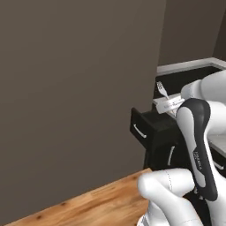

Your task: Pick up the metallic utensils from the counter and place them in the open drawer. Make sure not to pick up any wooden utensils.

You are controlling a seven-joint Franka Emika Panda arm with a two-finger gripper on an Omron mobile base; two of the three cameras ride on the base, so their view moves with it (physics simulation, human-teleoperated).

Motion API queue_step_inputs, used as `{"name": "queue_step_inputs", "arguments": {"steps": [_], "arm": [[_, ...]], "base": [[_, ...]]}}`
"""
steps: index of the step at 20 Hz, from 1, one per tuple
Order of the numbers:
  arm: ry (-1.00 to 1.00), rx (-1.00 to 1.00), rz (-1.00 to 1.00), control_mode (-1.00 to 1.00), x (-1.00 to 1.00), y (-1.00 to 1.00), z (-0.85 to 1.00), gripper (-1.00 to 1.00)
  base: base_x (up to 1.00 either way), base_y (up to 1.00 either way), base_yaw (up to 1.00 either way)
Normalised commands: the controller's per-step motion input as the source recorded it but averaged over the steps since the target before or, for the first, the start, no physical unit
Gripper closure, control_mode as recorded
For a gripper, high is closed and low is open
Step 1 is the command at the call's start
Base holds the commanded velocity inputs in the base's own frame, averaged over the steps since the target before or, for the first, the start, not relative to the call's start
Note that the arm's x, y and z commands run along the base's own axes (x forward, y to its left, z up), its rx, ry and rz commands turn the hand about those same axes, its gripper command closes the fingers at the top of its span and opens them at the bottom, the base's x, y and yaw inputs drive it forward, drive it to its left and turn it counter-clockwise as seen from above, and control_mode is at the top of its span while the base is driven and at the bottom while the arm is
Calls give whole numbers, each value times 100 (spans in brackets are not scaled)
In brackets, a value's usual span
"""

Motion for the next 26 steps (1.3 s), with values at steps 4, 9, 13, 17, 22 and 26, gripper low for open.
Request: {"name": "queue_step_inputs", "arguments": {"steps": [4,9,13,17,22,26], "arm": [[0,0,0,100,0,0,0,100],[0,0,0,100,0,0,0,100],[0,0,0,100,0,0,0,100],[0,0,0,100,0,0,0,100],[0,0,0,100,0,0,0,100],[0,0,0,100,0,0,0,100]], "base": [[71,-18,-19],[79,-15,-9],[72,-6,0],[66,-12,0],[-3,-42,0],[-36,-65,0]]}}
